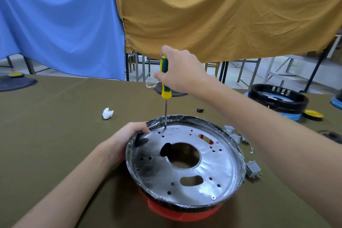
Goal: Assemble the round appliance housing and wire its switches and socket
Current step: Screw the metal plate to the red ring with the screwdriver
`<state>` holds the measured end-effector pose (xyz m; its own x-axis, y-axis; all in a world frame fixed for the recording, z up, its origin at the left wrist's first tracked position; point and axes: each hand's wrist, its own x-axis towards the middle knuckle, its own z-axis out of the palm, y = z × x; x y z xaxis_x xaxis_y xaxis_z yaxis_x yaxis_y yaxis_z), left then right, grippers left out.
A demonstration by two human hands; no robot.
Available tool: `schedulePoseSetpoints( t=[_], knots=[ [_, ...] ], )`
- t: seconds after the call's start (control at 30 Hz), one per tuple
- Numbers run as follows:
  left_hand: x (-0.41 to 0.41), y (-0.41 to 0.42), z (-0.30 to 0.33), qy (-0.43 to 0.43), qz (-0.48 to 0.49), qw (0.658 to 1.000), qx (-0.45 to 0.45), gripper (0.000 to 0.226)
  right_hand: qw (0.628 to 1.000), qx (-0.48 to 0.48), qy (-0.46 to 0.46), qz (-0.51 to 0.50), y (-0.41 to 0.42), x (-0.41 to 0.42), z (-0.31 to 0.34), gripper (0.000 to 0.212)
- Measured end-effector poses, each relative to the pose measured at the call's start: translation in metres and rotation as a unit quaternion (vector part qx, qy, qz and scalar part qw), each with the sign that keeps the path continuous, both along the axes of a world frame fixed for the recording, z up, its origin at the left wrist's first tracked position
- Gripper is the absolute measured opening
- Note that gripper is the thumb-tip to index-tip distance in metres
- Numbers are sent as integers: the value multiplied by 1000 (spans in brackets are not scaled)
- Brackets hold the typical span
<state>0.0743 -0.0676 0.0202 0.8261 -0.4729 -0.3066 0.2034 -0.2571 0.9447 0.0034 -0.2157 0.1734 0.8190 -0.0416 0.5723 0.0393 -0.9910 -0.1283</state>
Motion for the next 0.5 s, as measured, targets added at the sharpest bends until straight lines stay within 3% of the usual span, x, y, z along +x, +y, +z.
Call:
schedulePoseSetpoints(
  t=[0.1,0.27,0.37,0.5],
  knots=[
    [-7,8,1,68,-36,995,-68,11,999,26,30,36,-2,-2,2,33],
    [-6,1,7,22,3,999,-49,21,969,136,156,132,-11,-8,21,26],
    [-3,2,8,4,-9,1000,15,30,971,136,140,134,-14,-8,20,22],
    [-17,12,8,58,-30,997,-40,30,984,118,105,86,-13,-5,14,29]
  ],
)
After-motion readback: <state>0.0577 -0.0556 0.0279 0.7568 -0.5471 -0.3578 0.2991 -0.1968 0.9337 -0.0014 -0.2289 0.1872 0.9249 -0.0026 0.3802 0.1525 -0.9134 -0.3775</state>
